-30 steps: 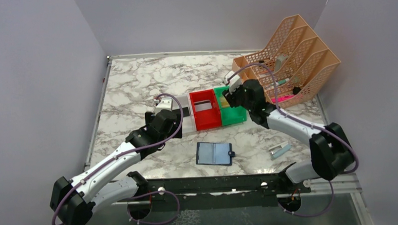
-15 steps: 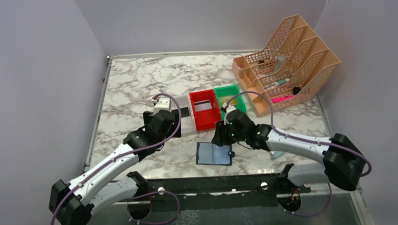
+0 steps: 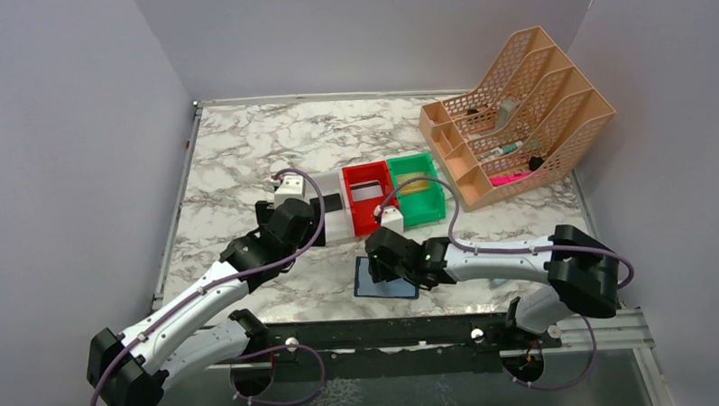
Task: Take the credit cards out of the card holder
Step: Place the credit card in the storage box, then remove the credit card from the card holder.
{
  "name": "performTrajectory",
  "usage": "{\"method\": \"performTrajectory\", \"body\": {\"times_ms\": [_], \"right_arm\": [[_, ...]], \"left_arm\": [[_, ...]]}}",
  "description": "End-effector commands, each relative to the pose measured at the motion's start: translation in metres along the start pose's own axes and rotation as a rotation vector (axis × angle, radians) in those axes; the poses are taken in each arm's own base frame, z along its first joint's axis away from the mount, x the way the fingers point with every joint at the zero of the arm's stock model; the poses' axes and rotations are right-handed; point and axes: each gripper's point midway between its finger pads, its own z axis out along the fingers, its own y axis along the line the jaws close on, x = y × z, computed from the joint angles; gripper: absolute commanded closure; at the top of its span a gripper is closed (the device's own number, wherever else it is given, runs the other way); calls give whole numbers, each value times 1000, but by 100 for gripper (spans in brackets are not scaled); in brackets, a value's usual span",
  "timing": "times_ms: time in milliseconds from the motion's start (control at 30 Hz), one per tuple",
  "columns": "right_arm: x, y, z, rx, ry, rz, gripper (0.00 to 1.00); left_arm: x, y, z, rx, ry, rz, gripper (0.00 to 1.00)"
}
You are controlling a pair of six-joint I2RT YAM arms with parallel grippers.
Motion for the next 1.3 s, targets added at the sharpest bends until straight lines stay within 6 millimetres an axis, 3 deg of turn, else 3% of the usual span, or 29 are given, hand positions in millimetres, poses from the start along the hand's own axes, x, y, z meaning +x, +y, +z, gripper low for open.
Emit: {"method": "performTrajectory", "body": {"times_ms": [0,133,333,567,767,900,1167,1267], "right_arm": [[-1,2,4,85,-26,-4,49],[10,14,8,74,-4,-37,49],[17,16,16,111,15,-54,49],[34,-1,27,206,56,-65,50],[43,-8,32,231,76,-74,60],[42,-14,34,260,62,-77,74],[42,-9,36,229,61,-80,96],[33,5,26,175,75,-103,99]], "left_arm": [[-8,9,-3,-35,-44,-29,1],[-10,10,-4,-38,-53,-36,1],[-11,12,-5,-43,-60,-41,1],[-10,11,-4,-42,-57,-40,1],[-9,12,-4,-44,-54,-39,1],[-8,11,-3,-44,-51,-39,1],[-6,10,-1,-45,-38,-35,1],[-6,10,-1,-44,-39,-36,1]]}}
